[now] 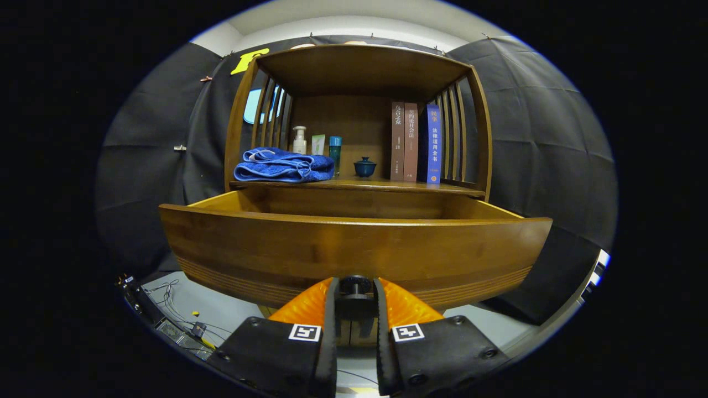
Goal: Pull open the drawer, take out the items inside it, and place them on the countertop above the cabinet.
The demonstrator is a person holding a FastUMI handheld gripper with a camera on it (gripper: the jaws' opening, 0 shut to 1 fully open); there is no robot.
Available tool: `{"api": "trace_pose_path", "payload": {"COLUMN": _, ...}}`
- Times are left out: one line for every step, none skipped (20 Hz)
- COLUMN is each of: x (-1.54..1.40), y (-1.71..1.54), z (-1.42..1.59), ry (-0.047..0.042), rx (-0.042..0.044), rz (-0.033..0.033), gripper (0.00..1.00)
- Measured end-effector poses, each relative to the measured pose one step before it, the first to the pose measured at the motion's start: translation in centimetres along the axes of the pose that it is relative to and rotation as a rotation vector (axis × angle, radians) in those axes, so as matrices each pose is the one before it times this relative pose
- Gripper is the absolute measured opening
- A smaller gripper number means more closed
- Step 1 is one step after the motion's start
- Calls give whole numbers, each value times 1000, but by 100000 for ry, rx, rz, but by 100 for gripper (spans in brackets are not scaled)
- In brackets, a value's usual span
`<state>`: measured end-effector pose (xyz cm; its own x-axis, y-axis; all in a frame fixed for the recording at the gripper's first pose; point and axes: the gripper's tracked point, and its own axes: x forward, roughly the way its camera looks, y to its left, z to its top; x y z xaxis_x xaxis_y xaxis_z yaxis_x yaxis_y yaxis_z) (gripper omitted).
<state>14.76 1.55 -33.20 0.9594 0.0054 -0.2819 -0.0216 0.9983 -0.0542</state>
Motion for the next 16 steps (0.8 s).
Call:
{"api": "trace_pose_path", "payload": {"x": -33, "y": 51, "z": 109, "ry": -112, "rx": 905, "rz": -75, "gripper": 32}}
{"api": "trace_pose_path", "payload": {"x": -41, "y": 48, "z": -38, "ry": -99, "rx": 395, "rz": -215, "gripper": 32}}
{"api": "trace_pose_path", "payload": {"x": 32, "y": -43, "z": 34, "ry": 281, "rx": -146, "rz": -261, "gripper": 41}}
{"api": "trace_pose_path", "payload": {"x": 39, "y": -31, "z": -149, "ry": 889, "rx": -367, "rz": -663, "gripper": 49}}
{"api": "trace_pose_path", "payload": {"x": -123, "y": 161, "z": -60, "ry": 1528, "rx": -535, "rz": 496, "gripper": 58}}
{"api": "trace_pose_path", "payload": {"x": -109, "y": 366, "z": 440, "ry": -288, "rx": -62, "rz": 1209, "gripper": 66}}
{"api": "trace_pose_path", "payload": {"x": -395, "y": 486, "z": 566, "ry": -340, "rx": 76, "rz": 1378, "gripper": 74}}
{"api": "trace_pose_path", "payload": {"x": -1028, "y": 85, "z": 836, "ry": -702, "rx": -612, "rz": 873, "gripper": 83}}
{"api": "trace_pose_path", "payload": {"x": 338, "y": -193, "z": 348, "ry": 237, "rx": -1241, "rz": -929, "gripper": 91}}
{"api": "trace_pose_path", "payload": {"x": -1127, "y": -271, "z": 632, "ry": 147, "rx": -802, "rz": -268, "gripper": 99}}
{"api": "trace_pose_path", "payload": {"x": -694, "y": -83, "z": 654, "ry": 417, "rx": -288, "rz": -407, "gripper": 99}}
{"api": "trace_pose_path", "payload": {"x": -569, "y": -236, "z": 661, "ry": 553, "rx": -63, "rz": -801, "gripper": 99}}
{"api": "trace_pose_path", "payload": {"x": -443, "y": -318, "z": 744, "ry": 992, "rx": 538, "rz": -1218, "gripper": 99}}
{"api": "trace_pose_path", "payload": {"x": -425, "y": -247, "z": 483, "ry": 2215, "rx": 1289, "rz": -1052, "gripper": 98}}
{"api": "trace_pose_path", "payload": {"x": -285, "y": -382, "z": 729, "ry": 1632, "rx": 834, "rz": -1628, "gripper": 98}}
{"api": "trace_pose_path", "payload": {"x": -225, "y": -359, "z": 872, "ry": 1626, "rx": -391, "rz": -1975, "gripper": 99}}
